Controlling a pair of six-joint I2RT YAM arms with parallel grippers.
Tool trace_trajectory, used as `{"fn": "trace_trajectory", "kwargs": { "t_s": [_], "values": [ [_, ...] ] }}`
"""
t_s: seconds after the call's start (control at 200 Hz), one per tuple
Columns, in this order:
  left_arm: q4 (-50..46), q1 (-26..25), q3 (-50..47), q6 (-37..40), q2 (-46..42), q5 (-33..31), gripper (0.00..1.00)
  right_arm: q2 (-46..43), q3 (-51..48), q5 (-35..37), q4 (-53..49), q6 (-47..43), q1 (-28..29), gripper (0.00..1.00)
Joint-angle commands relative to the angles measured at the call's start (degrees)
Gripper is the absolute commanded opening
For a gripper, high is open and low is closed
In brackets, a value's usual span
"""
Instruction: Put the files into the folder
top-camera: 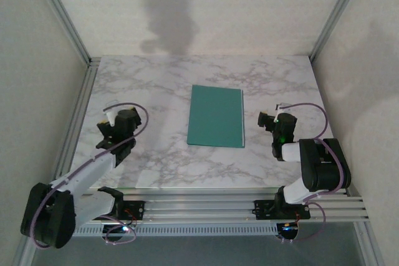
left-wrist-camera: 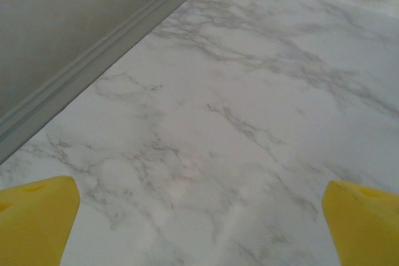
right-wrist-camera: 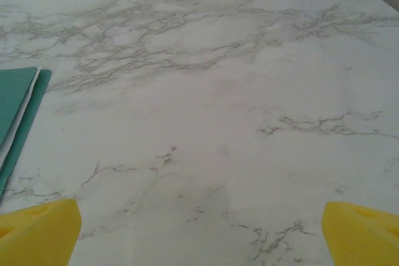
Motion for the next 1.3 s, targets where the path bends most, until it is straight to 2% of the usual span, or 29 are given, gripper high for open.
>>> {"fn": "trace_trajectory", "kwargs": {
  "t_s": [0.0,0.065,0.14,0.26,0.38,0.466,0.496,0.656,0.746,0.796,0.836,0.881,0.921,0.966,1.297],
  "values": [
    [23.4,8.9,-5.1,3.6,3.5,14.1,0.99,0.4,1.3,0.4,1.5,-1.4,0.4,0.99],
    [27.1,12.0,-3.9,5.4,7.6,17.2,0.99,0.4,1.3,0.5,1.5,-1.4,0.5,0.99],
    [31.2,12.2,-2.0,10.6,12.3,19.8,1.0,0.4,1.4,0.5,1.5,-1.5,0.5,0.99],
    [31.2,12.3,1.8,17.0,19.7,19.4,1.0,0.5,1.4,0.6,1.4,-1.5,0.6,0.99],
    [35.5,13.4,0.7,16.4,22.8,19.9,0.99,0.5,1.4,0.7,1.4,-1.6,0.6,0.99],
    [42.7,13.7,-2.5,15.7,24.6,21.5,1.0,0.5,1.4,0.7,1.4,-1.5,0.7,0.99],
    [42.2,13.8,-2.4,16.0,24.4,22.1,1.0,0.5,1.4,0.6,1.4,-1.6,0.7,0.99],
    [56.9,13.8,-10.8,15.7,23.5,21.8,1.0,0.5,1.4,0.7,1.4,-1.7,0.7,0.99],
    [79.4,13.0,-20.7,14.9,26.7,15.6,1.0,0.5,1.5,0.8,1.4,-1.7,0.8,0.99],
    [74.3,13.3,-20.3,13.7,24.4,15.9,0.99,0.5,1.5,0.9,1.3,-1.8,1.0,0.99],
    [74.4,13.7,-18.8,13.7,26.0,16.1,0.99,0.5,1.6,0.9,1.3,-1.9,1.0,0.99],
    [67.0,13.9,-16.0,13.3,25.1,16.7,0.99,0.5,1.6,1.0,1.2,-1.9,1.0,0.99],
    [70.5,13.9,-16.7,13.8,26.1,16.6,1.0,0.5,1.6,1.0,1.2,-1.9,1.0,0.99],
    [67.9,14.0,-16.3,13.4,25.3,16.8,1.0,0.5,1.6,0.9,1.2,-1.9,1.1,0.99],
    [69.0,13.9,-16.5,13.6,25.6,16.5,1.0,0.5,1.5,1.0,1.2,-1.9,1.0,0.99]
  ]
}}
